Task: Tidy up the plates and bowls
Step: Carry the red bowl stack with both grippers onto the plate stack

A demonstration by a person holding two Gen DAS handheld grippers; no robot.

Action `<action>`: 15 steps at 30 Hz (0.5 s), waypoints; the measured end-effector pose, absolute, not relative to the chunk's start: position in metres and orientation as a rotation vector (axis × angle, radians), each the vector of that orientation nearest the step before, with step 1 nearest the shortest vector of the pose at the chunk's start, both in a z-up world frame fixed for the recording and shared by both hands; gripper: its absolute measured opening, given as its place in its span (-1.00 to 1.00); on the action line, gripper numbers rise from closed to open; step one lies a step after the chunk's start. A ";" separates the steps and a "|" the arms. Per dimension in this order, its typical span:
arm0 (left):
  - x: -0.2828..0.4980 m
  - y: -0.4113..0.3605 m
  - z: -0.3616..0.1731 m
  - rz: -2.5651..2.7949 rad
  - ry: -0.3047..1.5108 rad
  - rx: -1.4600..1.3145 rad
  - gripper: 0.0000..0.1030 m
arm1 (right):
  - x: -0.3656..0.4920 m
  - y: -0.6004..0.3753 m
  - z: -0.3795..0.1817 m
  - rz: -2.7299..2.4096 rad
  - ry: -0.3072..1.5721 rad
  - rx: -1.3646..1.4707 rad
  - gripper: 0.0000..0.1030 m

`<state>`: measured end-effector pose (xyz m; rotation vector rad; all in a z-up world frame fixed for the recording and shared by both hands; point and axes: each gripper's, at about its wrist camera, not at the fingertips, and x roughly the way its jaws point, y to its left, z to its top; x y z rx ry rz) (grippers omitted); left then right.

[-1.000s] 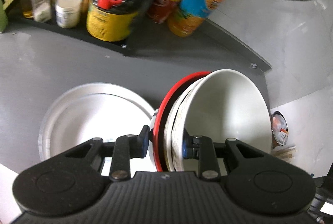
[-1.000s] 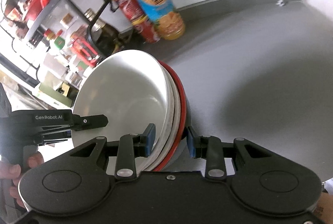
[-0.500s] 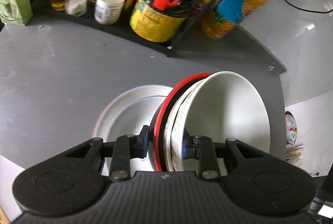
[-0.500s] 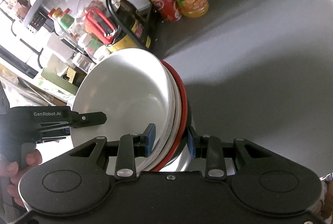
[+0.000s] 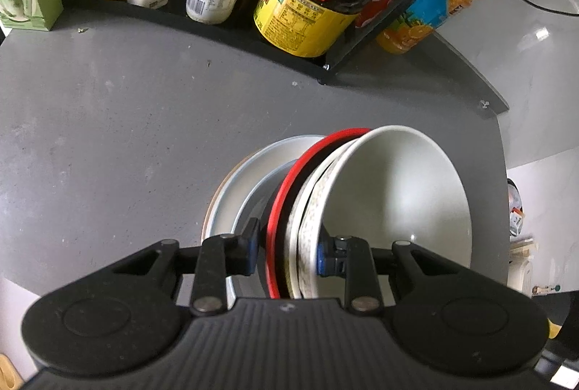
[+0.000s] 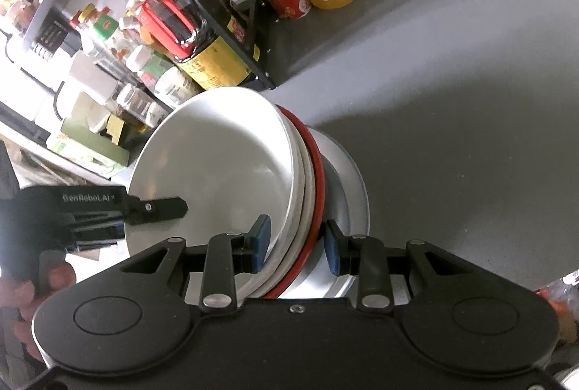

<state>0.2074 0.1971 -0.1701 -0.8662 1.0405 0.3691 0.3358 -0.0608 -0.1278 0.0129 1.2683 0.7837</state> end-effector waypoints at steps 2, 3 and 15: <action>0.206 0.199 -0.171 0.356 1.042 -0.874 -0.48 | 0.335 -0.061 -0.127 0.773 1.268 0.021 -0.39; 0.205 0.200 -0.172 0.350 1.042 -0.876 -0.47 | 0.334 -0.062 -0.127 0.767 1.270 0.026 -0.39; 0.204 0.198 -0.162 0.315 1.018 -0.841 -0.14 | 0.322 -0.077 -0.106 0.718 1.189 0.031 0.20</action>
